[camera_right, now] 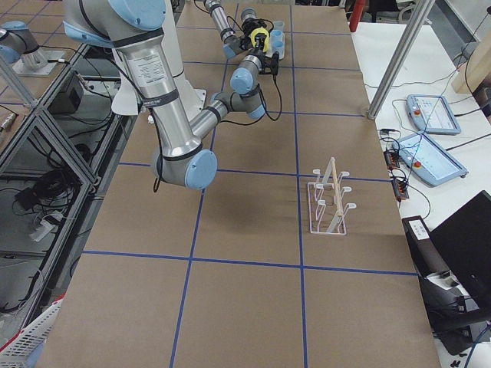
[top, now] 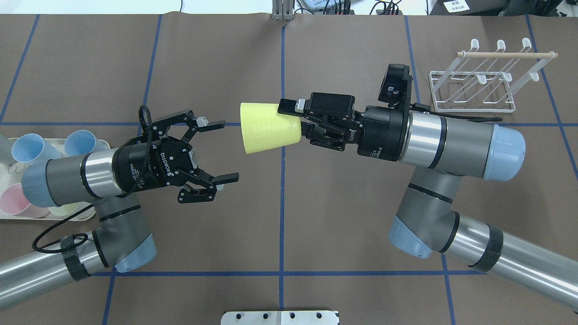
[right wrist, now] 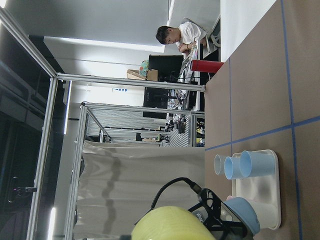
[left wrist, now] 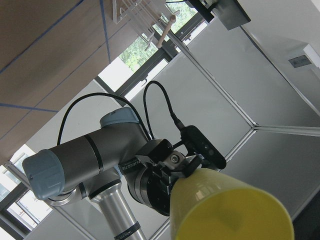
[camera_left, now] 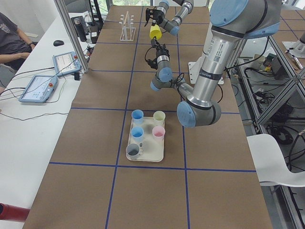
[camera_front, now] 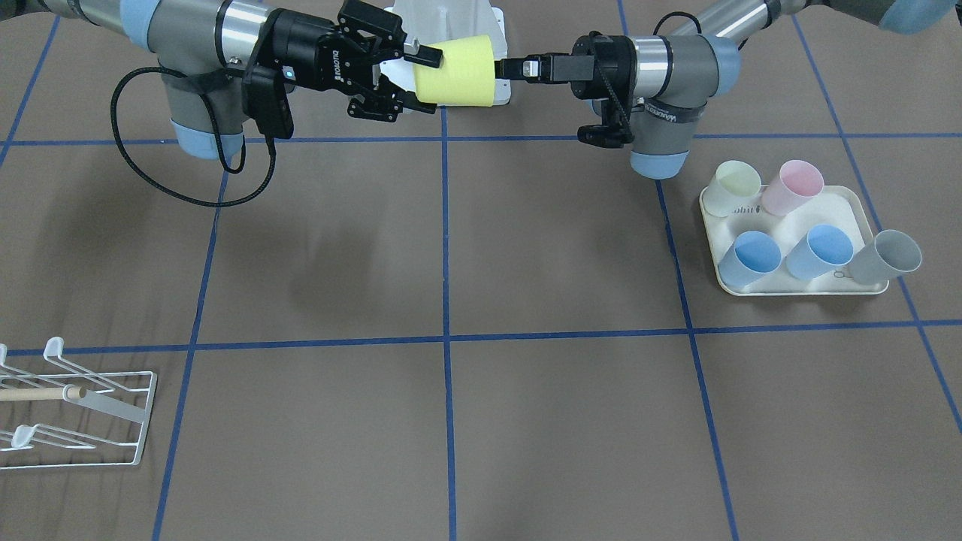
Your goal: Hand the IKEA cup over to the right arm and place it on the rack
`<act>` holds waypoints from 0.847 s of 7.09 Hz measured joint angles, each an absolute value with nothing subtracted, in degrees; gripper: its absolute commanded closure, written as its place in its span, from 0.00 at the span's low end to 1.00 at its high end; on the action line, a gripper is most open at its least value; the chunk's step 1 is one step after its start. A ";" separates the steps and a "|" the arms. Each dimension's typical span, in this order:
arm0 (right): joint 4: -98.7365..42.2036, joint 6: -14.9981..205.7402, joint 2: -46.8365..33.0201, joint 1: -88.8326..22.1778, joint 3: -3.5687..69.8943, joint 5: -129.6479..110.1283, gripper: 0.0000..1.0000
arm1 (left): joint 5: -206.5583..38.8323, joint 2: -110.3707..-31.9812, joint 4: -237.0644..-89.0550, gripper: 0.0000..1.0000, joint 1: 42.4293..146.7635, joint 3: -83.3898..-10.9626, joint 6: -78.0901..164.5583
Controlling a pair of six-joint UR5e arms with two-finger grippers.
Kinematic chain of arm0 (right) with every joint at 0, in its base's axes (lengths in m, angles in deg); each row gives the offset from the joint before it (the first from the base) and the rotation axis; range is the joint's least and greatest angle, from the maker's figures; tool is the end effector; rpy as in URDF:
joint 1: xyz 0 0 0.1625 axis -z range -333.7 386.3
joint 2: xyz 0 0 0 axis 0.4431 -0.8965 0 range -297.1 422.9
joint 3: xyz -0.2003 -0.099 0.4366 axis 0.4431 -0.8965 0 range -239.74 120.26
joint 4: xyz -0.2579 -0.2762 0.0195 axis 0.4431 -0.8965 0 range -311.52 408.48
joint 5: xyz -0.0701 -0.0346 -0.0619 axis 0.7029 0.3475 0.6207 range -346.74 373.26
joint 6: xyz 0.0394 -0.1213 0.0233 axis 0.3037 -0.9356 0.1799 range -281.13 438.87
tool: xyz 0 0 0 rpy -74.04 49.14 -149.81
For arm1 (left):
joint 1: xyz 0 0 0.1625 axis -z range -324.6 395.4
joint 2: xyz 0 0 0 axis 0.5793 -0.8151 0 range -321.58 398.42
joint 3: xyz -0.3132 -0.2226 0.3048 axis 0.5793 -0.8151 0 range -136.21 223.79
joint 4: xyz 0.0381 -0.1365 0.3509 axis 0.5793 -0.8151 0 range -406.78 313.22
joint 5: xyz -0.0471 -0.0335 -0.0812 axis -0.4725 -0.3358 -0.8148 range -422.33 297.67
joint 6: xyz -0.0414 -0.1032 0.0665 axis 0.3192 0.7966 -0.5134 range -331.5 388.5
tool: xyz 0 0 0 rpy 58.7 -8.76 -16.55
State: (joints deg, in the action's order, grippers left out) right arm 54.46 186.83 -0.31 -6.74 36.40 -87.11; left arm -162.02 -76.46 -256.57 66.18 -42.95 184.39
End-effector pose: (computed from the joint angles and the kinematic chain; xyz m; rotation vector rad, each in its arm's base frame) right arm -0.4052 -0.3947 0.2501 0.1984 -2.2429 0.2786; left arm 0.4046 -0.3708 0.3149 -0.8326 2.3835 -0.5176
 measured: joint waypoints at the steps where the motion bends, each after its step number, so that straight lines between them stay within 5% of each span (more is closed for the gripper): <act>1: 55.53 187.27 -1.60 -7.08 36.47 -86.10 0.87 | -162.18 -75.39 -256.39 0.00 68.41 -42.89 184.29; 6: 51.75 182.06 -9.19 -19.32 30.30 -90.10 0.87 | -186.64 -73.48 -241.17 0.00 92.34 -42.97 168.20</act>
State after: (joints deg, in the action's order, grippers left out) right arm 51.75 182.06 -9.19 -19.32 30.30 -90.10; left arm -186.64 -73.48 -241.17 92.34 -42.97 168.20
